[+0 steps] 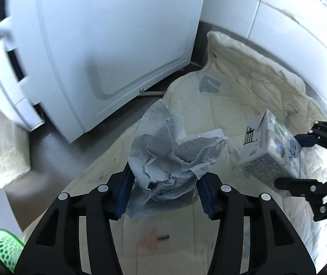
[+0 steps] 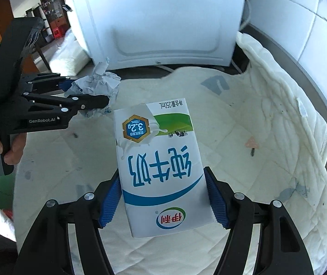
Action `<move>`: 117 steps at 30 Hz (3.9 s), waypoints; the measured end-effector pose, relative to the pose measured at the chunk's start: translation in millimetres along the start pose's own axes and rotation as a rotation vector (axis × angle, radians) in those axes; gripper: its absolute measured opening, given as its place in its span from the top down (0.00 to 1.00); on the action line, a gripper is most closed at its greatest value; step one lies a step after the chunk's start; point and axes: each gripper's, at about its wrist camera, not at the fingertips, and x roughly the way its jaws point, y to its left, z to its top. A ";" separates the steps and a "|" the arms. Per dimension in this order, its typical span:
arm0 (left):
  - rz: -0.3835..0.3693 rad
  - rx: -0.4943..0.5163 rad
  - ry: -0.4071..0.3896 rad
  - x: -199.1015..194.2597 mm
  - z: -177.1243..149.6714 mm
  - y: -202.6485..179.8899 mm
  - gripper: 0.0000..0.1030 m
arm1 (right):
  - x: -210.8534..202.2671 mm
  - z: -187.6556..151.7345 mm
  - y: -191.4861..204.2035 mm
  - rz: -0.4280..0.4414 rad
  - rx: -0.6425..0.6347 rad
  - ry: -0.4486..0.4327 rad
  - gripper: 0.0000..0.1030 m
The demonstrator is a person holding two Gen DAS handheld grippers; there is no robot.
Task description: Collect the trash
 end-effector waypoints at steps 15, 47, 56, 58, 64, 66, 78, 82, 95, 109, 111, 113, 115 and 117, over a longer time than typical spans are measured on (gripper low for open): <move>0.093 -0.208 -0.135 -152.9 -86.4 92.8 0.51 | -27.6 8.1 107.8 0.125 -0.108 -0.069 0.37; 0.393 -0.645 -0.063 -249.0 -268.2 281.3 0.19 | 35.5 93.5 378.7 0.380 -0.332 -0.064 0.37; 0.411 -0.684 -0.075 -264.4 -286.6 291.0 0.15 | 56.7 105.8 415.0 0.433 -0.310 -0.055 0.39; 0.412 -0.687 -0.079 -265.7 -286.5 290.5 0.15 | 60.2 106.9 420.0 0.446 -0.305 -0.059 0.39; 0.418 -0.683 -0.083 -270.2 -286.7 289.3 0.15 | 63.6 104.6 427.2 0.468 -0.299 -0.047 0.39; 0.417 -0.683 -0.087 -272.2 -286.4 288.6 0.14 | 59.0 101.7 427.5 0.464 -0.311 -0.051 0.39; 0.413 -0.642 -0.108 -278.9 -273.1 263.7 0.12 | 27.4 84.1 402.5 0.382 -0.314 -0.086 0.35; 0.426 -0.614 -0.115 -282.9 -267.7 251.8 0.10 | 20.7 78.3 389.2 0.336 -0.292 -0.092 0.32; 0.459 -0.546 -0.124 -289.3 -249.1 210.1 0.06 | -11.8 56.1 343.3 0.229 -0.194 -0.126 0.26; 0.515 -0.458 -0.143 -290.3 -219.6 156.6 0.05 | -49.2 26.0 277.4 0.121 -0.050 -0.166 0.19; 0.507 -0.448 -0.153 -291.7 -216.2 148.4 0.05 | -55.7 18.3 268.1 0.096 -0.030 -0.173 0.19; 0.503 -0.436 -0.162 -292.7 -213.1 140.6 0.05 | -61.6 11.7 260.0 0.084 -0.014 -0.178 0.18; 0.490 -0.419 -0.166 -293.3 -209.3 130.8 0.05 | -68.0 5.7 253.2 0.073 0.007 -0.185 0.18; 0.471 -0.406 -0.172 -293.7 -205.2 120.9 0.05 | -75.4 -0.8 245.3 0.057 0.025 -0.196 0.18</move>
